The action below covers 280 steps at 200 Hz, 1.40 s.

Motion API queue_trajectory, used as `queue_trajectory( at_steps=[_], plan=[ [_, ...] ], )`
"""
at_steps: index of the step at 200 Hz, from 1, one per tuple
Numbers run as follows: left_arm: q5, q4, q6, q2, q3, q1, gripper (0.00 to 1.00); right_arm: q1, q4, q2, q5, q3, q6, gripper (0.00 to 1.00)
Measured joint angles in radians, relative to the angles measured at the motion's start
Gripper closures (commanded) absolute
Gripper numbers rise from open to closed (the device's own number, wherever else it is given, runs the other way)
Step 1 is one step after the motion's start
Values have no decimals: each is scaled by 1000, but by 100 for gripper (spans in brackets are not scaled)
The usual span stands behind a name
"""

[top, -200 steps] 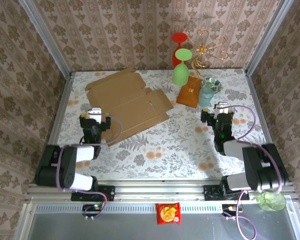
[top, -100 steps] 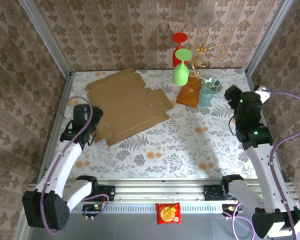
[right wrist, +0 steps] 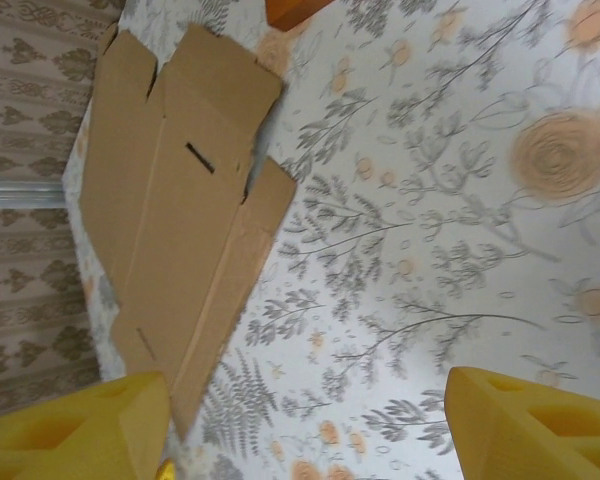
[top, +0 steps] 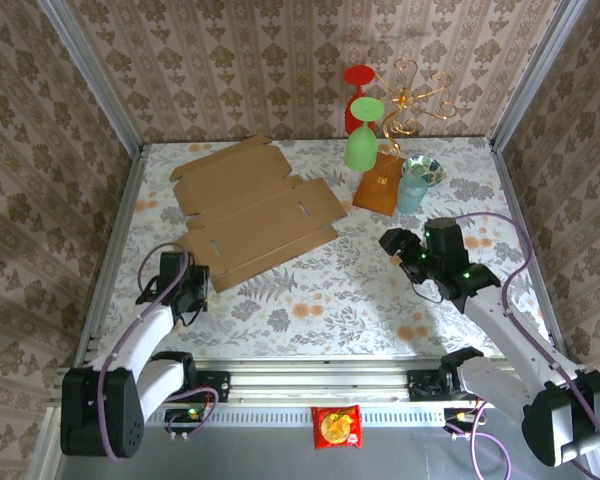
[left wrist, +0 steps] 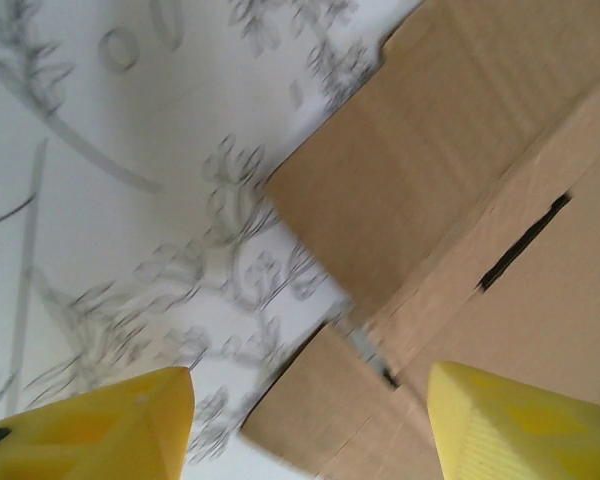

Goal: Fold the paper box

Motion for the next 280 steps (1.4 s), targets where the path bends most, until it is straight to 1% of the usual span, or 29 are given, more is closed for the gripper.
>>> queue_trajectory(
  at_steps=[19,35,51,61,72,79,88,90,96,119,138,157,172,203,228,255,280],
  plan=[
    [11,115,0,81,-1,28,38,0,56,39,-45,0,23,29],
    [23,202,0,143,-1,34,39,0,96,51,-67,-10,35,29],
    [34,254,2,186,0,34,44,0,114,60,-80,-21,49,29],
    [38,268,1,197,0,35,49,0,122,69,-84,-23,53,29],
    [42,293,6,212,0,35,59,0,127,79,-89,-23,57,29],
    [43,306,6,225,0,35,69,0,132,85,-91,-23,60,29],
    [47,318,12,239,0,36,85,0,143,93,-96,-24,65,29],
    [47,322,18,241,0,37,91,0,146,95,-97,-24,66,29],
    [50,331,19,249,0,40,100,0,151,99,-101,-25,69,29],
    [53,355,32,252,1,40,100,3,175,108,-111,-31,80,29],
    [51,319,38,224,24,35,100,23,202,108,-111,-50,102,29],
    [51,270,43,169,68,17,100,74,271,124,-111,-87,151,29],
    [53,246,43,124,105,-2,100,136,341,170,-108,-106,192,29],
    [56,222,34,70,125,-36,100,275,548,335,-89,-101,285,29],
    [62,196,23,54,124,-47,100,368,720,507,-47,-48,362,30],
    [72,184,16,37,121,-47,100,430,863,674,12,53,443,34],
    [83,173,15,29,121,-52,100,455,951,788,59,137,491,36]
  ],
)
